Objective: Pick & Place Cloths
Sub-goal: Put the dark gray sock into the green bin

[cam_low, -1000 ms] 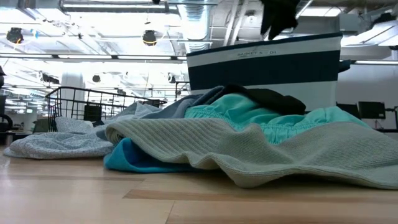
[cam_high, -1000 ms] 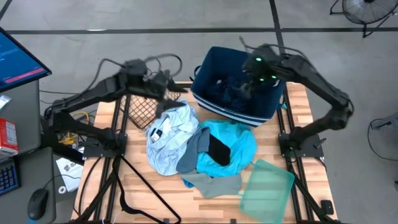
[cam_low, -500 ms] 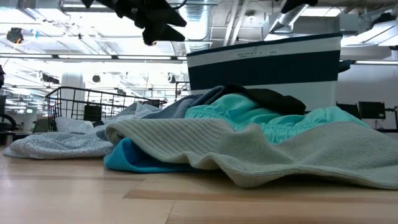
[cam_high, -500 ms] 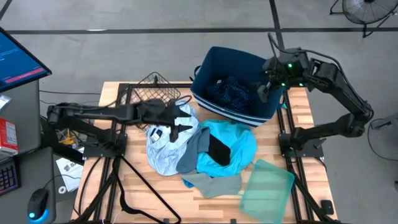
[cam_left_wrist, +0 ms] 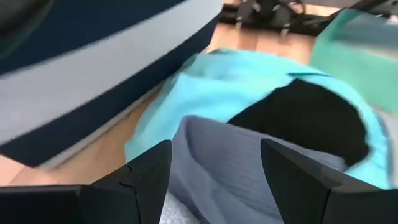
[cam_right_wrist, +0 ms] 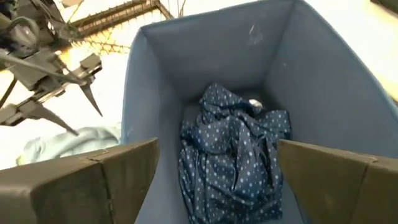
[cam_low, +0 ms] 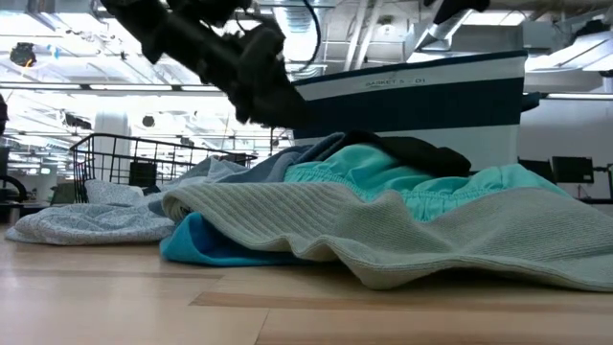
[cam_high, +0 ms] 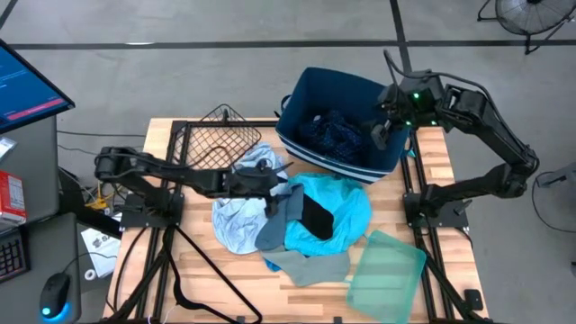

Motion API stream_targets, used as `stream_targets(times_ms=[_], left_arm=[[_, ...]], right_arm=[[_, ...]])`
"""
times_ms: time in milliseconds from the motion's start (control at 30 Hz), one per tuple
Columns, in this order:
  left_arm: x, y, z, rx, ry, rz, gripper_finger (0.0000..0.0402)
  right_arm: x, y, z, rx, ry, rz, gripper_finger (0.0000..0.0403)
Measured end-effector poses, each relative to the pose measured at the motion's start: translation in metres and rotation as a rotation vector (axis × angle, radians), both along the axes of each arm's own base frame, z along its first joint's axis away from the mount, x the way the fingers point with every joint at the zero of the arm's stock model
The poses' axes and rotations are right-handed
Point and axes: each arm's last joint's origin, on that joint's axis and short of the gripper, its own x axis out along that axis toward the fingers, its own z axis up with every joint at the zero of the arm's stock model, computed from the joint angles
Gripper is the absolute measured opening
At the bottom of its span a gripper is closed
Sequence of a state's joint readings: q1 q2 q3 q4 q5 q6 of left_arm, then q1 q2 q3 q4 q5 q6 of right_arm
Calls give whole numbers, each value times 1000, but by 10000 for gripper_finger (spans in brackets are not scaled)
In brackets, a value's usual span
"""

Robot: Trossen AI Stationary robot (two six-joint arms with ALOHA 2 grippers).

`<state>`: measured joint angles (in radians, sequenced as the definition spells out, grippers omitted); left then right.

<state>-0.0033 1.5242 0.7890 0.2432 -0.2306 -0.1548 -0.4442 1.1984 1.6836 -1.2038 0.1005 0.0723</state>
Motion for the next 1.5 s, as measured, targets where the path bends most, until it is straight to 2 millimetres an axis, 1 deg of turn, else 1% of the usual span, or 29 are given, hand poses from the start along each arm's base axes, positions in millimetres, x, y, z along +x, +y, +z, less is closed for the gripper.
stream_targets(times_ms=[200,367,433,600,733,833,933,967,1100,1200,1333,1433,1500], left_arm=[[5,-2,-15,-2,46,9,228],[6,0,-17,4,47,33,212],[6,0,-18,4,51,33,196],[9,-1,-29,-15,87,-5,139],[11,-1,-38,-45,113,-6,104],[10,-2,-36,-64,100,4,73],[8,-2,-24,-64,61,3,21],[6,-1,-19,-61,45,2,11],[-1,-1,5,-51,-32,18,2],[-12,0,31,-52,-127,33,1],[-33,1,70,-27,-271,55,0],[-49,1,96,8,-380,44,0],[-59,1,111,23,-452,26,0]], right_arm=[[-3,1,-4,22,45,2,317],[-2,4,-4,30,46,18,317],[-1,6,-4,30,45,28,317],[1,10,-3,29,39,53,317],[3,12,-3,24,28,67,317],[3,12,-3,27,28,64,317],[3,13,-3,35,25,57,317],[3,13,-3,36,26,59,317],[4,15,-3,36,26,72,317],[6,19,-2,34,19,95,317],[12,26,1,17,-28,140,317],[19,31,7,-10,-106,181,317],[27,36,10,-30,-169,213,317]])
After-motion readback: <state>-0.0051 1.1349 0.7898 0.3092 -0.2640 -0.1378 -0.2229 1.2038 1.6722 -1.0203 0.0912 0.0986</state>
